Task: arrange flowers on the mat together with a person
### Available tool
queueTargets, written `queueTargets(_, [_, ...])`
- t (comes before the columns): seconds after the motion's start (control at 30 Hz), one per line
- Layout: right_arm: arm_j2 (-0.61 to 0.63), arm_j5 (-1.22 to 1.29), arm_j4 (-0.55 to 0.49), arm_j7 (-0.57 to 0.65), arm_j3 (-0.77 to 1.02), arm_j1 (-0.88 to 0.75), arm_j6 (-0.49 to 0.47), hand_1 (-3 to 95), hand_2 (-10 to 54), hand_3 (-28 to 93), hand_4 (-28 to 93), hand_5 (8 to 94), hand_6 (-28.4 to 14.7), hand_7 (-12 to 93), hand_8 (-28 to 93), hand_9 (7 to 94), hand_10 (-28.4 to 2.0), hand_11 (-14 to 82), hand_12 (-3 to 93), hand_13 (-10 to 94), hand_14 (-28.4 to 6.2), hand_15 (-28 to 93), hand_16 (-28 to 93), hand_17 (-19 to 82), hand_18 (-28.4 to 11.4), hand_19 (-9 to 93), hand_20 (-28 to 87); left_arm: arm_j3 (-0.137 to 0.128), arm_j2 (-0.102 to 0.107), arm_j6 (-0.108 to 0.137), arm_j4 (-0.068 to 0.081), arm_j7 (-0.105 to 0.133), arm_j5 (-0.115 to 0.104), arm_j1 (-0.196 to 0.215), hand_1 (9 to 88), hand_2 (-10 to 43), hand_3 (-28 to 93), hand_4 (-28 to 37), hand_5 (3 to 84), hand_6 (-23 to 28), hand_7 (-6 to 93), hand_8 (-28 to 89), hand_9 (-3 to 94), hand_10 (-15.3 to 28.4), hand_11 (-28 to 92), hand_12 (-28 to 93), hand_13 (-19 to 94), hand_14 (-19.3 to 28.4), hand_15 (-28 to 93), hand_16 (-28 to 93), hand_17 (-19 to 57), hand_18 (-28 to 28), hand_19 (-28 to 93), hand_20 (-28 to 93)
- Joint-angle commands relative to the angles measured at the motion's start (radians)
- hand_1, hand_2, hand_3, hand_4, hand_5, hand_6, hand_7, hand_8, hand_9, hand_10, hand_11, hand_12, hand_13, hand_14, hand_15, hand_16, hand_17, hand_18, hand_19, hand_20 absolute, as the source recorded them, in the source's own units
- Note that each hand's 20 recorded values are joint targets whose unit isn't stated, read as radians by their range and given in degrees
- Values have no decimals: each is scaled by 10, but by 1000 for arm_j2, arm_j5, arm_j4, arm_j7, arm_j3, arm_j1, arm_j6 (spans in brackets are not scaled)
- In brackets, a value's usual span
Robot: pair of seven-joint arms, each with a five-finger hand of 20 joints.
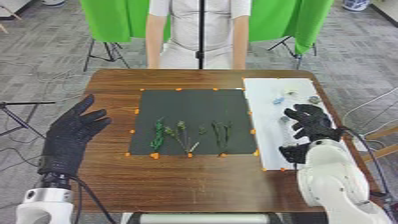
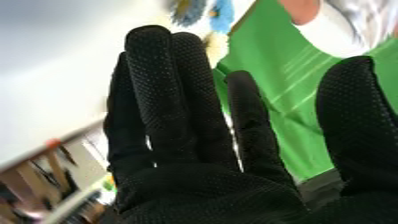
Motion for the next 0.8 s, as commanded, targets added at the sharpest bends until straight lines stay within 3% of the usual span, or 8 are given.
queueTargets(0.03, [27,-61,75,62,-59,87,-120,275,14,688,-225,410,-1,134,-123,632,-178,304,154,617,-151,631,96,199,-233,680,182,5,10,15,1,5,-11,3,243,82,738,-223,396,95,65,-64,412,212,249,127,313,278,536,-61,-32,280,631,104])
queueTargets(0.53, [59,-186,211,110,-214,226,-291,333,-16,702,-229,407,11,133,-122,637,-173,284,151,635,-142,611,101,206,-236,687,158,13,19,17,5,10,-20,-8,244,82,738,-222,397,96,65,-64,411,212,250,126,312,279,536,-61,-32,280,630,106])
queueTargets(0.8, [58,-224,254,117,-270,252,-318,422,-67,714,-253,541,25,183,-151,677,-148,260,150,664,-116,548,108,227,-230,677,144,14,18,12,8,9,-18,-16,244,82,739,-222,399,97,66,-65,412,212,251,126,311,279,536,-61,-32,279,630,107])
